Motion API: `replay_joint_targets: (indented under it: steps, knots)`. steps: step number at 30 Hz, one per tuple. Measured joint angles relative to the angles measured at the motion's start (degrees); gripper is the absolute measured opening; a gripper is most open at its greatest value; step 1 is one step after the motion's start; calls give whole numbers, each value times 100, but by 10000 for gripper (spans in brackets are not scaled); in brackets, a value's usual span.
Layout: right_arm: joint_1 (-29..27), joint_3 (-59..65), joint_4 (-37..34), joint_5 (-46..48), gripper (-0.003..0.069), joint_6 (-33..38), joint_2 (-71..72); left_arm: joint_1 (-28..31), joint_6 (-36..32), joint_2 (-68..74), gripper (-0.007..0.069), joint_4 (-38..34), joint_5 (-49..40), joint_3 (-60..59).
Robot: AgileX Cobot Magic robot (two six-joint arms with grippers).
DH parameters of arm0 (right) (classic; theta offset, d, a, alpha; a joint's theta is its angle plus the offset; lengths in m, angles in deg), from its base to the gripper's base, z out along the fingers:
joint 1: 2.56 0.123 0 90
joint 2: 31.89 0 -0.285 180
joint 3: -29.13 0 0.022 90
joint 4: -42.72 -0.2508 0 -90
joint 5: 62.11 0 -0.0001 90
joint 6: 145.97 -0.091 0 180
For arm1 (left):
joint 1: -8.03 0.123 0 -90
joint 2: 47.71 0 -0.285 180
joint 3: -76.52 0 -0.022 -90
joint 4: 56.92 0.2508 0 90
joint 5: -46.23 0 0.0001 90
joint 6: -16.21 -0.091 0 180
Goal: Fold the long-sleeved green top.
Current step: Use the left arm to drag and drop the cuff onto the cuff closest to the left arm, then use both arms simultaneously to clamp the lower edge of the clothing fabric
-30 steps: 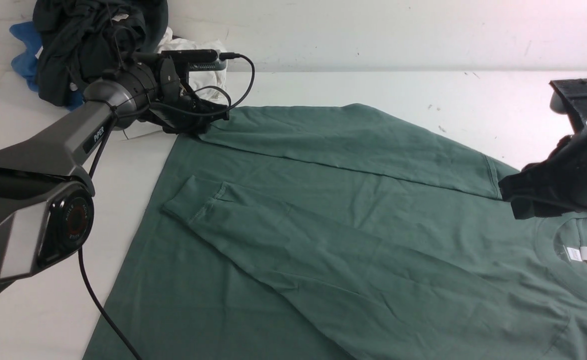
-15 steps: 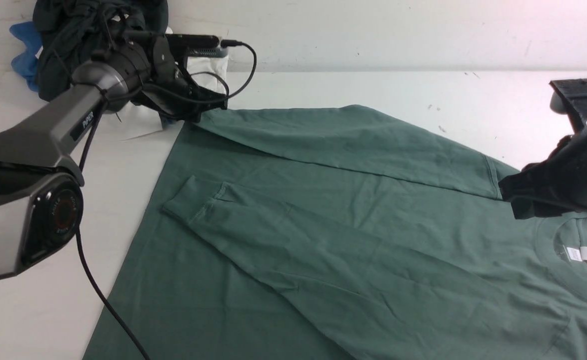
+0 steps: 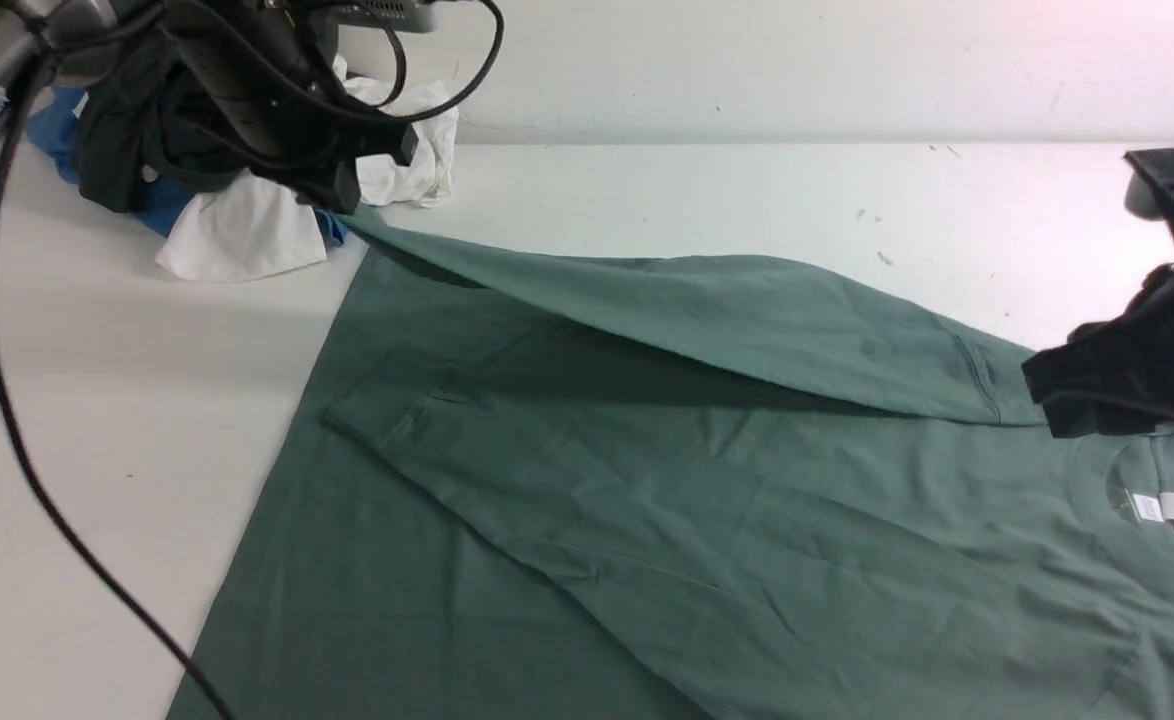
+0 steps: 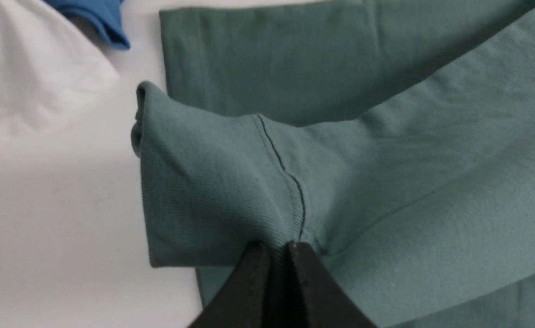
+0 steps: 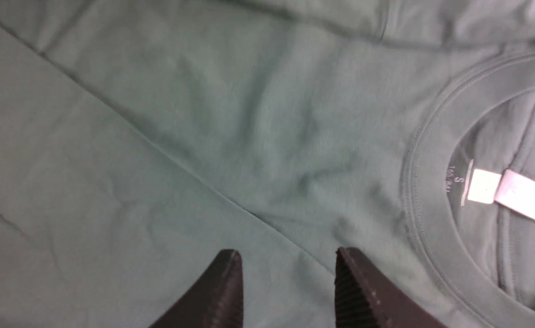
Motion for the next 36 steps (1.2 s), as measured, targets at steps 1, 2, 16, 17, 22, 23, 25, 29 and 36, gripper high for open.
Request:
replay_joint_targets:
  steps: [1,2,16,17,22,23,25,29,36]
  knots:
    - [0,0,0,43,273,0,263,-5,38,-387,15,166,-28,-599]
    - [0,0,0,78,273,0,385,-5,52,-595,15,231,-28,-955]
    - [0,0,-901,817,273,681,1267,-5,29,-1919,46,282,1506,-4550]
    - [0,0,-967,879,273,735,1267,-5,-25,-1910,68,282,1546,-4613]
    - [359,0,-1075,1363,273,1040,1267,-5,-193,-2002,274,286,1533,-4651]
    - [359,0,-1075,1363,273,1040,1267,-5,-193,-2016,274,286,1533,-4651]
    - [807,0,-1070,1466,273,1088,1267,-76,-216,-2253,382,292,1334,-4651]
    - [1394,80,-1043,1477,273,1051,1421,-459,-391,-2872,445,312,1028,-4761]
    - [2140,653,-957,1518,273,870,2384,-1812,-1720,-3821,428,329,148,-6339]
